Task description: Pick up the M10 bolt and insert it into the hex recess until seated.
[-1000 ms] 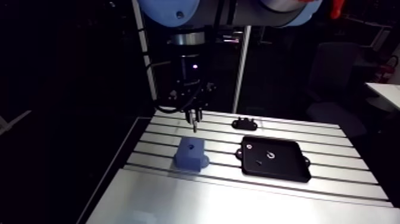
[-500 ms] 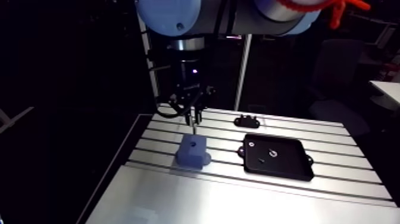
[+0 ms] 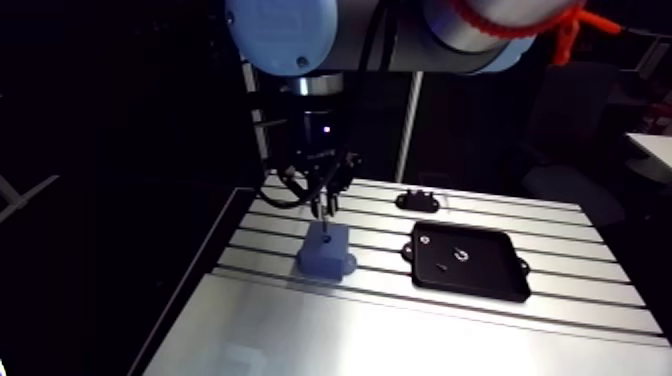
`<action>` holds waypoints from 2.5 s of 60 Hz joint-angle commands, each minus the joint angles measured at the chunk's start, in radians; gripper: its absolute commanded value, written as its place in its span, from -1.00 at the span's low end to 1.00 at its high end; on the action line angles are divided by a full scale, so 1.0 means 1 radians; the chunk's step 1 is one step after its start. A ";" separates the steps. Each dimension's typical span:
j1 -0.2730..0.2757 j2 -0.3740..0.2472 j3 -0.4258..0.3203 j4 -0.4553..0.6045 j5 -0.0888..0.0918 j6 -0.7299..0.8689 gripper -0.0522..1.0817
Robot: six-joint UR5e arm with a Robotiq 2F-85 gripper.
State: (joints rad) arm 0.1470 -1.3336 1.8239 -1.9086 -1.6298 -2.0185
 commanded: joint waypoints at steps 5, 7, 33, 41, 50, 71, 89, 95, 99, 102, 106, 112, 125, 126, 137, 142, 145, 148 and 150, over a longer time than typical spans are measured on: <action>0.000 0.009 0.007 -0.022 0.001 -0.002 0.50; 0.000 0.010 0.007 -0.022 0.001 -0.003 0.50; 0.002 0.017 0.010 -0.022 0.003 -0.003 0.50; 0.002 0.017 0.012 -0.022 0.003 -0.003 0.50; 0.002 0.015 0.015 -0.022 0.003 -0.003 0.50; 0.002 0.017 0.019 -0.022 0.000 -0.003 0.50; 0.002 0.023 0.019 -0.023 0.001 -0.001 0.50; 0.002 0.022 0.019 -0.023 0.001 -0.001 0.50; 0.002 0.023 0.019 -0.023 0.001 -0.003 0.50; 0.002 0.023 0.019 -0.023 0.001 -0.001 0.50; 0.002 0.024 0.019 -0.025 0.001 -0.001 0.50; 0.002 0.024 0.019 -0.025 0.001 -0.001 0.50; 0.002 0.031 0.019 -0.034 0.001 -0.003 0.50; 0.002 0.031 0.019 -0.034 0.001 -0.003 0.50; 0.002 0.035 0.019 -0.036 0.001 -0.003 0.50; 0.002 0.037 0.019 -0.037 0.001 -0.003 0.50; 0.002 0.037 0.019 -0.037 0.001 -0.003 0.50; 0.002 0.038 0.019 -0.037 0.001 -0.003 0.50; 0.002 0.038 0.019 -0.037 0.001 -0.003 0.50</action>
State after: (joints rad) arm 0.1488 -1.2986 1.8431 -1.9447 -1.6283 -2.0211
